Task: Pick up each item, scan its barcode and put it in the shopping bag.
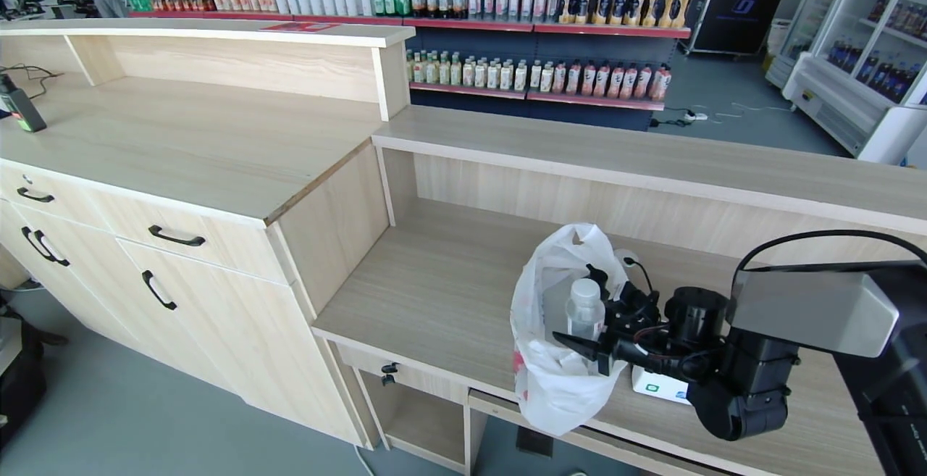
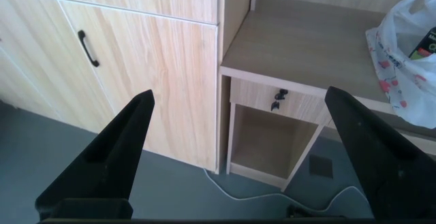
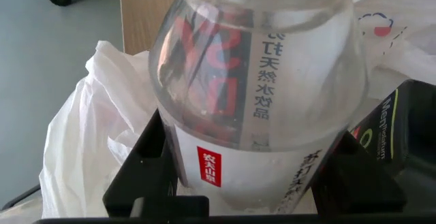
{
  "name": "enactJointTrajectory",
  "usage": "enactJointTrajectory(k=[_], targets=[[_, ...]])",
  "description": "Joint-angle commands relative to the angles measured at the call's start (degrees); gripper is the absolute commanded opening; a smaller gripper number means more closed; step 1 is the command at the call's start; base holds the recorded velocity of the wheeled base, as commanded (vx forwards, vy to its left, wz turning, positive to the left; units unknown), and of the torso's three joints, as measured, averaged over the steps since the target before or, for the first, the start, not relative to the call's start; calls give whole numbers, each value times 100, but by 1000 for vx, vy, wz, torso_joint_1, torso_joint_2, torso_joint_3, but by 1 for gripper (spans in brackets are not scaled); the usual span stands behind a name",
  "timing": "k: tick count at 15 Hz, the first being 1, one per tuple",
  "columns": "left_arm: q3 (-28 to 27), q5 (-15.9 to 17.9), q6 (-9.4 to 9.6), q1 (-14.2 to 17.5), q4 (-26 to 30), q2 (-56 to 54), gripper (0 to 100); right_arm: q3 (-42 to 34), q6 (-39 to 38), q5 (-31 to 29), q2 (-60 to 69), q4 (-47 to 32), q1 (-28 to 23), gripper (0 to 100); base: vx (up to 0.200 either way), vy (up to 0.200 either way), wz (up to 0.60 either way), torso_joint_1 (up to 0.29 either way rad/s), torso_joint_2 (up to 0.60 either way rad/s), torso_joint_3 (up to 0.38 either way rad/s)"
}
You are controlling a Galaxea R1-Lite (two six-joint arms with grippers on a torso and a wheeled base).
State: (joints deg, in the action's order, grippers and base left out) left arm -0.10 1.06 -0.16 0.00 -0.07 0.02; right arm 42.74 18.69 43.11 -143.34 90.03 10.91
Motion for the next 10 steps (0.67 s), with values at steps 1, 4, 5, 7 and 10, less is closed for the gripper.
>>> enactJointTrajectory(k=[1, 4, 5, 7, 10], targets=[[1, -1, -2, 0, -1, -2, 100, 41, -6, 31, 51, -3, -28, 100, 0, 0, 0, 0, 0, 0], [1, -1, -2, 0, -1, -2, 100, -20, 12, 137, 122, -3, -54, 100, 0, 0, 0, 0, 0, 0], [1, -1, -2, 0, -1, -2, 100, -196, -32, 356, 403, -3, -159, 100, 0, 0, 0, 0, 0, 0], [1, -1, -2, 0, -1, -2, 100, -240, -67, 541, 1001, -99, -309, 100, 0, 0, 0, 0, 0, 0], [1, -1, -2, 0, -1, -2, 100, -600, -76, 541, 2381, -908, -537, 100, 0, 0, 0, 0, 0, 0]])
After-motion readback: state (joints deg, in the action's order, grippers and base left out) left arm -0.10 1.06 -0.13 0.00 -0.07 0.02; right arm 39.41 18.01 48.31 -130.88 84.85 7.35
